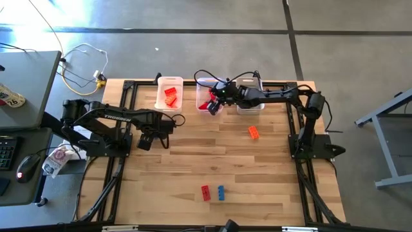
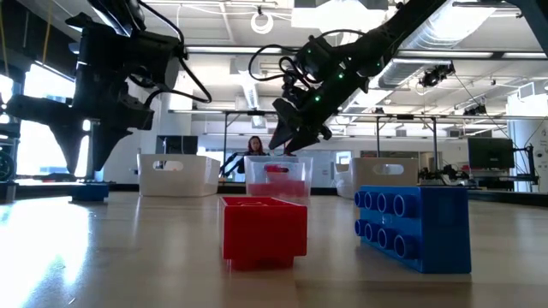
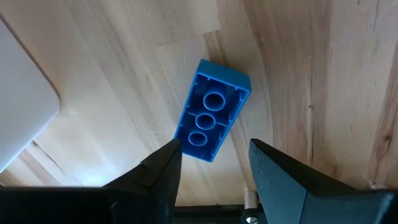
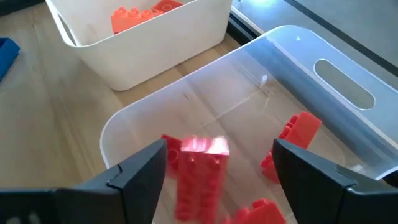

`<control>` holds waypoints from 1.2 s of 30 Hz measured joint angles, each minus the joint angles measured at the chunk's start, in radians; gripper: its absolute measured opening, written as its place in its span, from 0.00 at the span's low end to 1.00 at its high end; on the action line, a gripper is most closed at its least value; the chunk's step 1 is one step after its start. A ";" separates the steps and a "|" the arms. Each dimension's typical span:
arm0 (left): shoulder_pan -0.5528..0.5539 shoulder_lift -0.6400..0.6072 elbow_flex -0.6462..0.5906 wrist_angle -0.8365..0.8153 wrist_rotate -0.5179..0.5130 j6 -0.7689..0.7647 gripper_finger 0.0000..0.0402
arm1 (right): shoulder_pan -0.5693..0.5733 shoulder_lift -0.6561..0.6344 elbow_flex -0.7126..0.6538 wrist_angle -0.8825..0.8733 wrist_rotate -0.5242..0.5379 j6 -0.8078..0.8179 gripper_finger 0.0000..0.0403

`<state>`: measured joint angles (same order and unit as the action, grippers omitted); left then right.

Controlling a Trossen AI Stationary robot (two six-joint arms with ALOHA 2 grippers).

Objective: Sort & place blocks by color
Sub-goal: Put the red game piece into the transparent bin, then put the blue game piece into the gray bin

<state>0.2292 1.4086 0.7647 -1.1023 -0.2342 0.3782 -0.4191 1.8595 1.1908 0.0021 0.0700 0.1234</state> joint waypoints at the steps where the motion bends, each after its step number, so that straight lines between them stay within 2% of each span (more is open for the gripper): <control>1: 0.000 0.000 0.000 0.000 0.000 0.000 0.43 | 0.000 0.000 0.000 0.000 0.000 0.000 0.70; 5: 0.000 0.000 0.000 0.000 0.004 0.000 0.43 | 0.000 0.000 0.000 0.003 0.023 0.015 0.73; 12: 0.000 0.000 0.000 0.000 0.024 -0.007 0.43 | 0.000 0.000 0.038 -0.031 0.034 -0.009 0.73; 22: 0.000 0.000 0.000 0.001 0.021 0.050 0.43 | 0.013 0.000 0.236 -0.306 0.034 -0.060 0.73; 27: 0.000 0.000 0.000 0.023 0.015 0.126 0.43 | 0.019 0.000 0.257 -0.310 0.034 -0.079 0.73; 36: 0.000 0.000 0.000 0.052 0.010 0.131 0.43 | 0.018 0.000 0.261 -0.321 0.034 -0.079 0.73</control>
<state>0.2291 1.4086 0.7650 -1.0507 -0.2241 0.5095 -0.4011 1.8591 1.4521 -0.3187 0.1043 0.0441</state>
